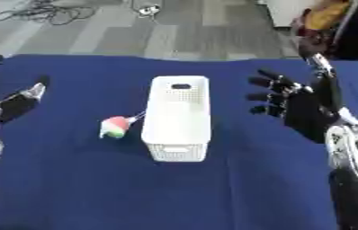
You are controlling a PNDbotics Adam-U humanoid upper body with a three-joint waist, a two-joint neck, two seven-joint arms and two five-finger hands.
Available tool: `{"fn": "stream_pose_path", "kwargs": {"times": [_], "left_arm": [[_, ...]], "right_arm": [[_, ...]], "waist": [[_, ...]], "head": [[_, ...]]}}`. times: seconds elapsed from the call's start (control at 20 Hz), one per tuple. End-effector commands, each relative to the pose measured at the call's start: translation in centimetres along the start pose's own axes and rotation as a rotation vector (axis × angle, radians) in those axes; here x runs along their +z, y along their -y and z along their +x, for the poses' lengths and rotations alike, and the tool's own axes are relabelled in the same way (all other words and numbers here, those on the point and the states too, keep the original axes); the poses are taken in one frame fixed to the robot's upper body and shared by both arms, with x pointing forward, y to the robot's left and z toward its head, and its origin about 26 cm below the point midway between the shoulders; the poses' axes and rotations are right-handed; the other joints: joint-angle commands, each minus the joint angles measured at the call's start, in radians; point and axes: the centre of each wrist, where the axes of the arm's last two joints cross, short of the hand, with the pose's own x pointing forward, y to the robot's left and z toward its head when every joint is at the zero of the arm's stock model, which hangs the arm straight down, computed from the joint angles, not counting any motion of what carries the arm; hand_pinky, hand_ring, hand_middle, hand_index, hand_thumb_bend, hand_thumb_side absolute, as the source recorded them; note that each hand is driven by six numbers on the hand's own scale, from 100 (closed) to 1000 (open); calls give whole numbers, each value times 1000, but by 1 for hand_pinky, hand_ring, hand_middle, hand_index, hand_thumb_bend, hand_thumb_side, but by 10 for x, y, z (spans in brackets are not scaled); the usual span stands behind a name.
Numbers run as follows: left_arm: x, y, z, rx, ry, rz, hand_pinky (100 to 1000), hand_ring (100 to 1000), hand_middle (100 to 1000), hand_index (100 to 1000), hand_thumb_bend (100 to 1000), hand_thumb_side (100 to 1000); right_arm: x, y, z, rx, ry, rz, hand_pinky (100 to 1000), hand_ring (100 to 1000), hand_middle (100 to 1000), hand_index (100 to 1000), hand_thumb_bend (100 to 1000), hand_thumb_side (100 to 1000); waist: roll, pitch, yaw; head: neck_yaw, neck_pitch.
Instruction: Pick up objects on the table and place them in the box.
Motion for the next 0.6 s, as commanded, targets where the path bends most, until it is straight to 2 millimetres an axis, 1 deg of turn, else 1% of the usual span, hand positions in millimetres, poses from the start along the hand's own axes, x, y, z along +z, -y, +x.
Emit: {"fn": "stream_pose_path", "kwargs": {"times": [0.05, 0.45, 0.55, 0.6], "left_arm": [[-5, -5, 2, 5, 12, 21, 485, 603, 653, 696, 492, 449], [-4, -5, 1, 9, 10, 15, 485, 605, 655, 696, 491, 444], [-4, -5, 0, 10, 10, 13, 486, 606, 657, 697, 491, 443], [-4, -4, 0, 11, 10, 12, 486, 606, 657, 697, 494, 444]], "right_arm": [[3, 0, 9, 9, -12, 26, 725, 806, 940, 1000, 596, 1000], [3, -1, 9, 5, -14, 28, 725, 806, 940, 1000, 597, 1000], [2, -1, 9, 5, -15, 28, 725, 806, 941, 1000, 601, 1000], [2, -1, 9, 5, -15, 28, 725, 806, 941, 1000, 597, 1000]], "waist": [[0, -12, 1], [0, -10, 0], [0, -9, 0], [1, -9, 0]], "head": [[-12, 1], [-7, 1], [4, 1], [21, 1]]}}
